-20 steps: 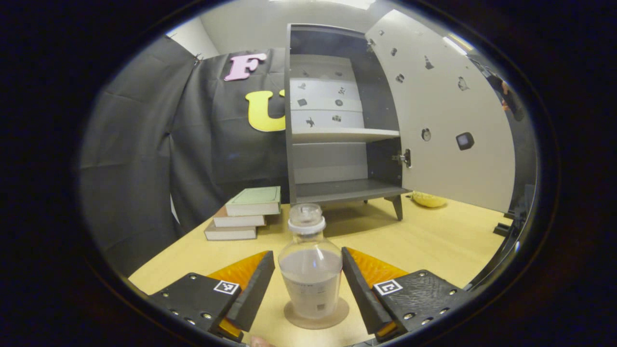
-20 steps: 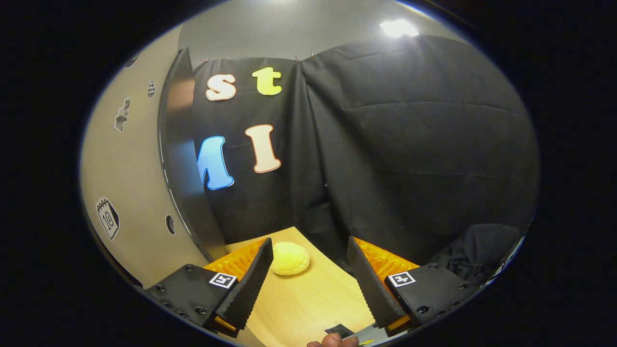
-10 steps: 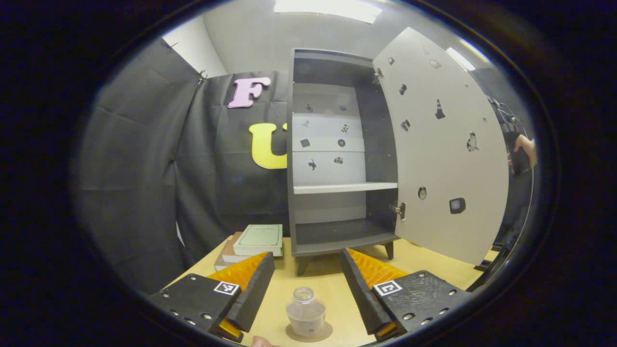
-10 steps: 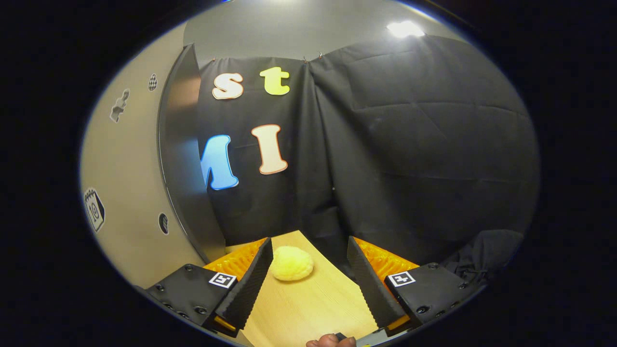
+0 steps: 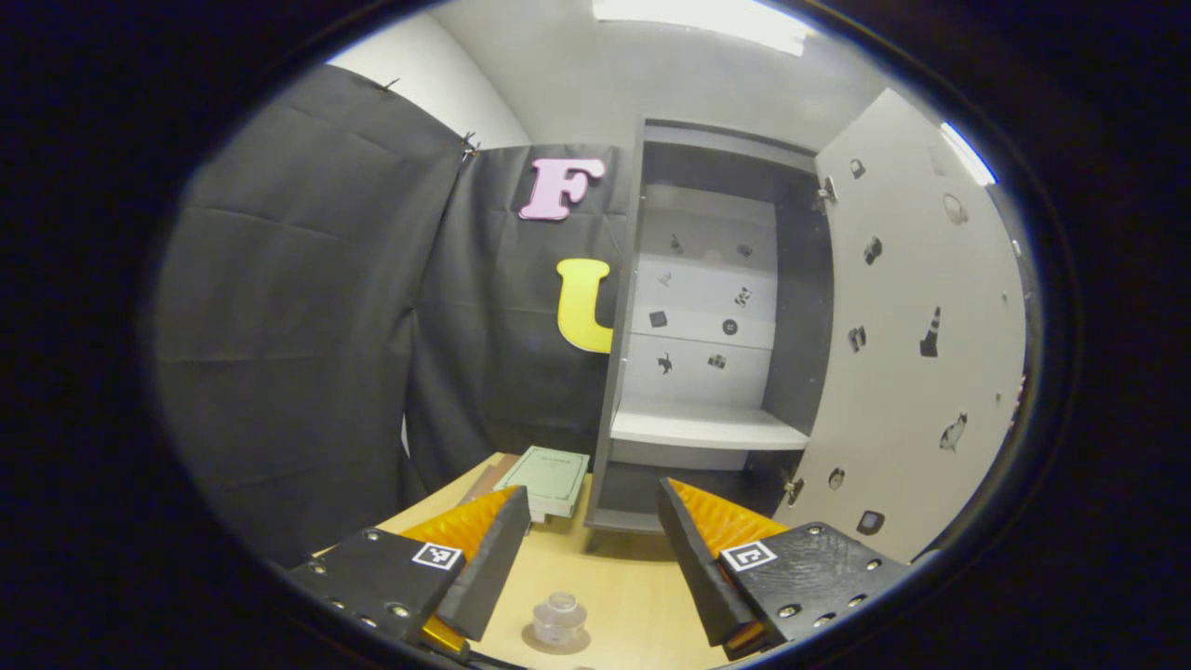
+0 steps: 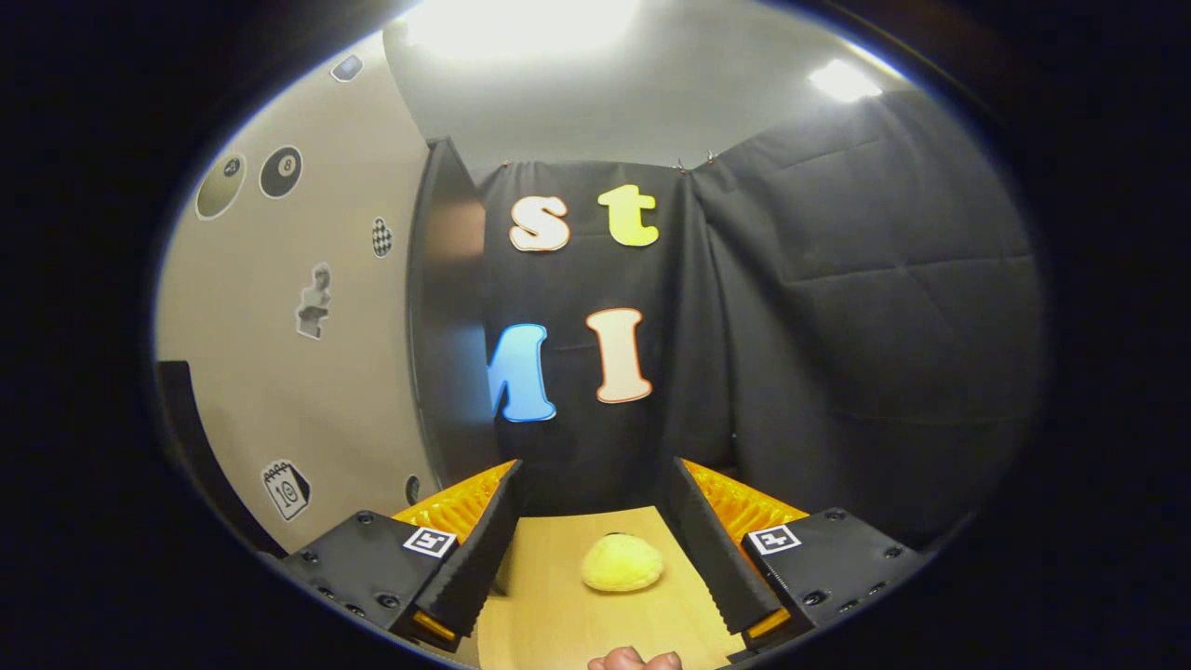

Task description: Open the cabinet door with the right hand, grasp the bottle in the cabinet with the left hand and place it on the coaster, then close the cabinet door with the right hand.

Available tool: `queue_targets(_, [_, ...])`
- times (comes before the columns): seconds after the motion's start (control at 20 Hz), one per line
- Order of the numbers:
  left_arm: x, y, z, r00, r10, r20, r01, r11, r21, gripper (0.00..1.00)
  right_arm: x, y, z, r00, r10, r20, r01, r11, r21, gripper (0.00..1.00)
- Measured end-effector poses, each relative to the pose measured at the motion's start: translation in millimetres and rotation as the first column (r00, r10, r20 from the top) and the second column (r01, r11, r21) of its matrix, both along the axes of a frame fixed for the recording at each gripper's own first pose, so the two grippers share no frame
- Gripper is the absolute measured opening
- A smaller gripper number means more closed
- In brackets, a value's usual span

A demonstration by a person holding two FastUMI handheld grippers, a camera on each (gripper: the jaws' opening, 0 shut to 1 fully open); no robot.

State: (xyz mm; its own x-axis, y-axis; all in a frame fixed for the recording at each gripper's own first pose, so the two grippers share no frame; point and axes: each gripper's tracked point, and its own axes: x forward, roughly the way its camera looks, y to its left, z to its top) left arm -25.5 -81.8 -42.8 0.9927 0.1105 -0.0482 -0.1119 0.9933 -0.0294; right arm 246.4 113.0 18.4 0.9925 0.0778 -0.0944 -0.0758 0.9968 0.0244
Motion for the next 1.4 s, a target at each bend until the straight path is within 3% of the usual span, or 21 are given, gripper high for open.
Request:
queue_targets(0.05, [-5.4,-5.9,10.7,1.000,0.007,0.006,-0.007,1.000,0.007,0.83,-1.6,3.5,-1.0,0.999,0.035,-0.016,-0.035,0.999,-0.001,0.93])
queue_targets(0.35, [-37.1,-36.5,53.5,0.998,0.065,0.026,-0.066,0.996,0.062,0.82,-17.0,26.6,-0.2,0.979,0.194,-0.063,-0.195,0.981,-0.002,0.98])
queue_targets(0.45, [-42.7,-42.4,59.0,0.997,0.069,0.032,-0.071,0.996,0.062,0.82,-23.1,32.9,4.1,0.974,0.218,-0.065,-0.218,0.976,-0.006,0.93])
queue_targets(0.5, [-43.4,-42.3,59.3,0.997,0.068,0.031,-0.070,0.995,0.066,0.83,-25.2,34.6,7.6,0.974,0.219,-0.059,-0.220,0.975,-0.010,0.98])
queue_targets(0.8, [-38.0,-18.8,53.9,0.999,0.041,0.007,-0.041,0.994,0.103,0.88,-48.1,48.1,27.4,0.980,0.189,-0.059,-0.191,0.981,-0.031,0.98])
queue_targets(0.95, [-34.5,-3.4,54.4,1.000,0.005,0.001,-0.005,0.992,0.127,0.83,-59.9,51.8,28.6,0.989,0.134,-0.070,-0.136,0.990,-0.039,0.98])
queue_targets(1.25, [-29.8,27.3,48.9,0.998,-0.061,-0.018,0.063,0.986,0.156,0.83,-80.4,56.2,29.8,0.997,0.020,-0.075,-0.025,0.997,-0.073,0.96])
queue_targets(1.35, [-32.8,35.0,49.2,0.997,-0.071,-0.014,0.072,0.986,0.153,0.83,-82.5,64.6,36.7,0.998,0.024,-0.055,-0.028,0.997,-0.074,0.96])
queue_targets(1.4, [-33.6,39.3,46.7,0.997,-0.074,-0.013,0.075,0.987,0.144,0.86,-80.9,66.4,36.9,0.998,0.025,-0.050,-0.029,0.996,-0.083,0.90])
